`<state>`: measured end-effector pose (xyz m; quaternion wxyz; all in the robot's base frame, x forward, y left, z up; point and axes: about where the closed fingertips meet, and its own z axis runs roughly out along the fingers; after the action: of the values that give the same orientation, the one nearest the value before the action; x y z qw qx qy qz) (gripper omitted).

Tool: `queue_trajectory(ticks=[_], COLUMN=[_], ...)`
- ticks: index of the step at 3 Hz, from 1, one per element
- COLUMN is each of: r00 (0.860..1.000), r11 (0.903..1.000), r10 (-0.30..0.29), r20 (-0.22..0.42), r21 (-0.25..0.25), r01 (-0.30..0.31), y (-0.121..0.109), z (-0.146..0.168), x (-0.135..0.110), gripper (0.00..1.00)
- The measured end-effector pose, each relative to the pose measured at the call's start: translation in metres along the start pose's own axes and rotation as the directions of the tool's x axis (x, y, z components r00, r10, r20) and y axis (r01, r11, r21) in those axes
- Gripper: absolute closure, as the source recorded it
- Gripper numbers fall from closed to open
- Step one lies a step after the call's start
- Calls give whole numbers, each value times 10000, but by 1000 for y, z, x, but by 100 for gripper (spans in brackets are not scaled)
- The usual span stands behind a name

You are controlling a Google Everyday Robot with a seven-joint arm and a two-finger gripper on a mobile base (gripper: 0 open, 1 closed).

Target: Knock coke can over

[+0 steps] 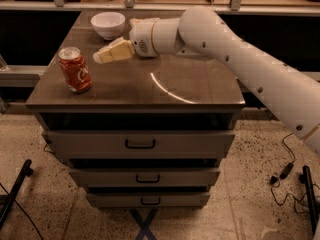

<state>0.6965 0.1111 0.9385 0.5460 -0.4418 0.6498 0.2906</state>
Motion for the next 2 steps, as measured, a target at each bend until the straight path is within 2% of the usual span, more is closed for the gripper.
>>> queue_trajectory(ticks=[1,2], r00=[10000,9980], r11=[10000,9995], r10=[-7,117], r20=[-15,619], r21=[4,-289], r01=[7,-100], y=[0,10], z=[0,4], x=[0,6], gripper=[0,0])
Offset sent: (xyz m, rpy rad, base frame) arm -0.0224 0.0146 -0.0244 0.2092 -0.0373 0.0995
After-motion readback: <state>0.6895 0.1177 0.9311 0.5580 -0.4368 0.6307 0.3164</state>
